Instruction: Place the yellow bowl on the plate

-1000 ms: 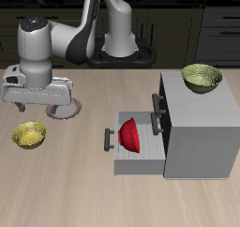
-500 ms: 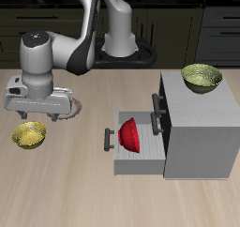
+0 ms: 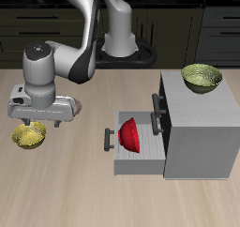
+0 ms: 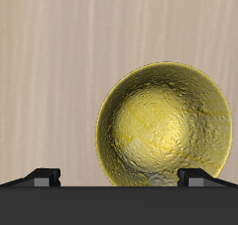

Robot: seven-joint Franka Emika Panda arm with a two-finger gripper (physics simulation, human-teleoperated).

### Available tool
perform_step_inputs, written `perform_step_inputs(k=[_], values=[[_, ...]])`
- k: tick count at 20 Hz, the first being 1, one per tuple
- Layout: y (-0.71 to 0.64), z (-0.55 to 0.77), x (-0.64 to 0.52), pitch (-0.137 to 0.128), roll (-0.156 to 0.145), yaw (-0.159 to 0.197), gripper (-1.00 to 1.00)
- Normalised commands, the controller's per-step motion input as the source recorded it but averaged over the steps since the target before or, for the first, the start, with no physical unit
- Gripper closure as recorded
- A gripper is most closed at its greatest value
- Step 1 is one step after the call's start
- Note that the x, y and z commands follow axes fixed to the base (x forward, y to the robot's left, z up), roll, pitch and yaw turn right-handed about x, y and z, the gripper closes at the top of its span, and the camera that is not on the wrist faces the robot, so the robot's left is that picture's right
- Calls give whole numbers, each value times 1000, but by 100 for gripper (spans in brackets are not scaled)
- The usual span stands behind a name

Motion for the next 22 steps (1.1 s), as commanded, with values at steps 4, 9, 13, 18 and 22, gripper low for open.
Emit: perform_step_inputs(k=[4,9,13,18,22], values=[[56,-218,5,28,-1,15,-100],[1,-184,20,28,8,5,-100],[-44,-249,-56,38,-13,-8,-100],[32,-306,-40,51,14,-26,100],[115,-77,33,16,5,2,100]])
